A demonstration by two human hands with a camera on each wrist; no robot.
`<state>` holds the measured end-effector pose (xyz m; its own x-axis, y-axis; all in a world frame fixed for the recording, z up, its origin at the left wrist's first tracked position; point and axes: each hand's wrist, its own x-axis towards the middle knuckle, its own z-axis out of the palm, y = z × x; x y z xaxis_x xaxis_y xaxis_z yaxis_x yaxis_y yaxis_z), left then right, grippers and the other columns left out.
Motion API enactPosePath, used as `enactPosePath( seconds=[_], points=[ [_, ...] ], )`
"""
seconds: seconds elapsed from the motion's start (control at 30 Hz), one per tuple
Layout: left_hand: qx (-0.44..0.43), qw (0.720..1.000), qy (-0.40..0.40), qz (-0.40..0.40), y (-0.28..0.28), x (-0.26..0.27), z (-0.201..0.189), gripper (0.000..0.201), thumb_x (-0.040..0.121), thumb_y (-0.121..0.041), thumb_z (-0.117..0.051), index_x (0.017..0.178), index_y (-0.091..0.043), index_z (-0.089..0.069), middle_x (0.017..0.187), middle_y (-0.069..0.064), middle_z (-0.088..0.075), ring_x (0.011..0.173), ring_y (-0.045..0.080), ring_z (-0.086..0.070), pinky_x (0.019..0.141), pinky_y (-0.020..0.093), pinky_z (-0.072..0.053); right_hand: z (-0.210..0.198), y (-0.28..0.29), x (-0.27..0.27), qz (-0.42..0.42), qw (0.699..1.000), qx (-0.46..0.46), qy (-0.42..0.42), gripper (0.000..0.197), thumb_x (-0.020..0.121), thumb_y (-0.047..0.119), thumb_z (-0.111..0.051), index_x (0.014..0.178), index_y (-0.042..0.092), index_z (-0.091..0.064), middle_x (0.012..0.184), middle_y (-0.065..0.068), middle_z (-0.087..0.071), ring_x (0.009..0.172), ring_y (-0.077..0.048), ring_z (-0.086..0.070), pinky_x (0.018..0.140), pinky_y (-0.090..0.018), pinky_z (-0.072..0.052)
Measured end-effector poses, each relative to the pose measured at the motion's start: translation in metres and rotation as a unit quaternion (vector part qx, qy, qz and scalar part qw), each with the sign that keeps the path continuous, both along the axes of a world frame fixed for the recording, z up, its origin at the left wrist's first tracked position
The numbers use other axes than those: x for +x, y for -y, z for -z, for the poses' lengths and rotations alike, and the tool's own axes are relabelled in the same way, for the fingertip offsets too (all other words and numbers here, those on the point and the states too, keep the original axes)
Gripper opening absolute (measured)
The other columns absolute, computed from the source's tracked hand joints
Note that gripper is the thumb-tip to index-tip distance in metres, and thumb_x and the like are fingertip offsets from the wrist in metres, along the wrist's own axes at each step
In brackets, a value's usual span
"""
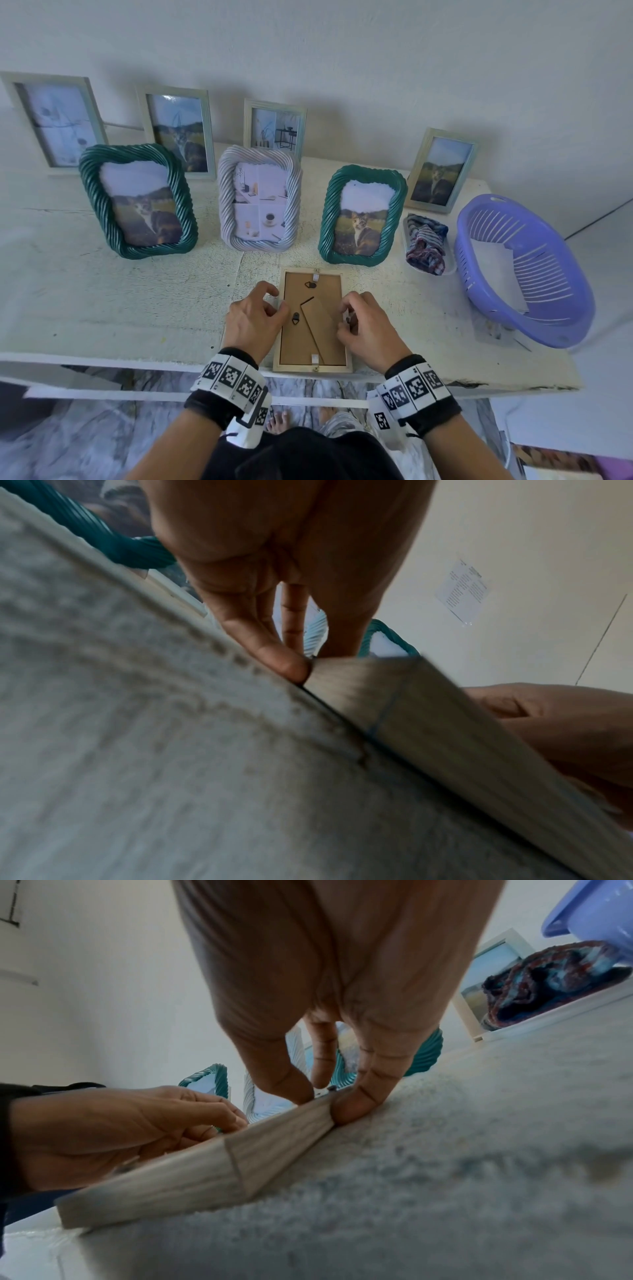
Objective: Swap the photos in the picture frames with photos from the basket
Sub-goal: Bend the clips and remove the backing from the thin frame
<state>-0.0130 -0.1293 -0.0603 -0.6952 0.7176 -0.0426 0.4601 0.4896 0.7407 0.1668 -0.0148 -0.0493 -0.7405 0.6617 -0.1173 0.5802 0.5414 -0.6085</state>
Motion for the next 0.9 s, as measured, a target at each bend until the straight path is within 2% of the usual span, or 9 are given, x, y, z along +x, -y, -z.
enactPosePath(
  seconds=[0.1, 0.23, 0.37, 0.43, 0.5, 0.57, 0.67, 0.7, 0.9],
  points=[
    [-0.001, 1.0, -0.008, -0.003, -0.001, 0.003, 0.0, 0.011, 0.088, -0.027, -0.064, 0.095, -0.019, -0.06, 0.057, -0.006, -0.062, 0.057, 0.009, -0.057, 0.053, 0.019, -0.034, -0.001, 0.001, -0.003, 0.001, 1.0, 0.004, 0.011, 0.031, 0.083, 0.01, -0.06, 0.104, 0.021, -0.041, 0.102, -0.001, -0.044, 0.081, -0.013, -0.049, 0.061, -0.015, -0.037],
    [0.013, 1.0, -0.007, 0.004, 0.001, 0.002, 0.003, 0.012, 0.089, -0.026, -0.065, 0.096, -0.018, -0.06, 0.058, -0.005, -0.063, 0.059, 0.011, -0.06, 0.056, 0.015, -0.036, -0.001, 0.0, -0.001, -0.009, 1.0, -0.009, 0.008, 0.032, 0.083, 0.008, -0.058, 0.106, 0.021, -0.039, 0.103, -0.002, -0.043, 0.082, -0.014, -0.05, 0.064, -0.017, -0.04],
    [0.016, 0.999, 0.026, 0.029, 0.005, -0.004, 0.005, 0.016, 0.089, -0.031, -0.067, 0.1, -0.021, -0.06, 0.064, -0.008, -0.064, 0.064, 0.006, -0.062, 0.064, 0.023, -0.048, -0.005, -0.008, -0.001, -0.022, 0.999, -0.012, 0.02, 0.03, 0.086, 0.013, -0.059, 0.109, 0.023, -0.041, 0.099, -0.001, -0.047, 0.079, -0.012, -0.052, 0.066, -0.018, -0.042],
    [0.021, 0.998, 0.046, 0.036, 0.008, -0.006, 0.004, 0.018, 0.088, -0.032, -0.069, 0.102, -0.023, -0.06, 0.068, -0.009, -0.064, 0.067, 0.003, -0.061, 0.066, 0.022, -0.051, -0.009, -0.014, -0.006, -0.024, 0.999, 0.023, 0.027, 0.027, 0.09, 0.022, -0.058, 0.113, 0.021, -0.044, 0.097, -0.001, -0.05, 0.074, -0.012, -0.053, 0.062, -0.018, -0.04],
    [0.03, 0.997, 0.063, 0.043, 0.011, -0.006, 0.004, 0.02, 0.087, -0.03, -0.07, 0.104, -0.025, -0.06, 0.071, -0.008, -0.065, 0.068, 0.003, -0.061, 0.064, 0.017, -0.05, -0.013, -0.021, -0.016, -0.018, 0.996, 0.083, 0.035, 0.024, 0.092, 0.027, -0.056, 0.112, 0.016, -0.049, 0.098, -0.002, -0.05, 0.069, -0.014, -0.051, 0.056, -0.014, -0.033],
    [0.035, 0.996, 0.069, 0.048, 0.012, -0.007, 0.004, 0.021, 0.086, -0.03, -0.071, 0.105, -0.025, -0.061, 0.072, -0.008, -0.066, 0.069, 0.004, -0.062, 0.066, 0.02, -0.053, -0.019, -0.026, -0.029, -0.016, 0.99, 0.134, 0.049, 0.023, 0.094, 0.03, -0.054, 0.11, 0.014, -0.052, 0.101, -0.004, -0.05, 0.068, -0.014, -0.049, 0.055, -0.015, -0.033],
    [0.034, 0.995, 0.074, 0.059, 0.013, -0.008, 0.005, 0.023, 0.085, -0.031, -0.073, 0.105, -0.027, -0.063, 0.073, -0.008, -0.067, 0.069, 0.003, -0.063, 0.067, 0.02, -0.053, -0.022, -0.035, -0.048, -0.029, 0.979, 0.182, 0.086, 0.028, 0.095, 0.039, -0.05, 0.108, 0.013, -0.053, 0.103, -0.006, -0.051, 0.077, -0.019, -0.055, 0.065, -0.028, -0.048],
    [0.031, 0.995, 0.073, 0.065, 0.013, -0.007, 0.005, 0.023, 0.084, -0.032, -0.073, 0.104, -0.028, -0.063, 0.073, -0.009, -0.067, 0.068, 0.002, -0.063, 0.066, 0.018, -0.052, -0.022, -0.038, -0.053, -0.035, 0.976, 0.19, 0.102, 0.031, 0.096, 0.042, -0.049, 0.106, 0.013, -0.053, 0.103, -0.006, -0.052, 0.079, -0.021, -0.056, 0.067, -0.031, -0.05],
    [0.028, 0.994, 0.079, 0.064, 0.014, -0.007, 0.008, 0.024, 0.082, -0.035, -0.075, 0.103, -0.03, -0.064, 0.073, -0.01, -0.068, 0.066, -0.001, -0.062, 0.063, 0.013, -0.049, -0.017, -0.044, -0.067, -0.039, 0.968, 0.194, 0.153, 0.044, 0.091, 0.051, -0.055, 0.107, 0.01, -0.057, 0.106, -0.009, -0.056, 0.096, -0.028, -0.056, 0.073, -0.034, -0.046]
  ],
)
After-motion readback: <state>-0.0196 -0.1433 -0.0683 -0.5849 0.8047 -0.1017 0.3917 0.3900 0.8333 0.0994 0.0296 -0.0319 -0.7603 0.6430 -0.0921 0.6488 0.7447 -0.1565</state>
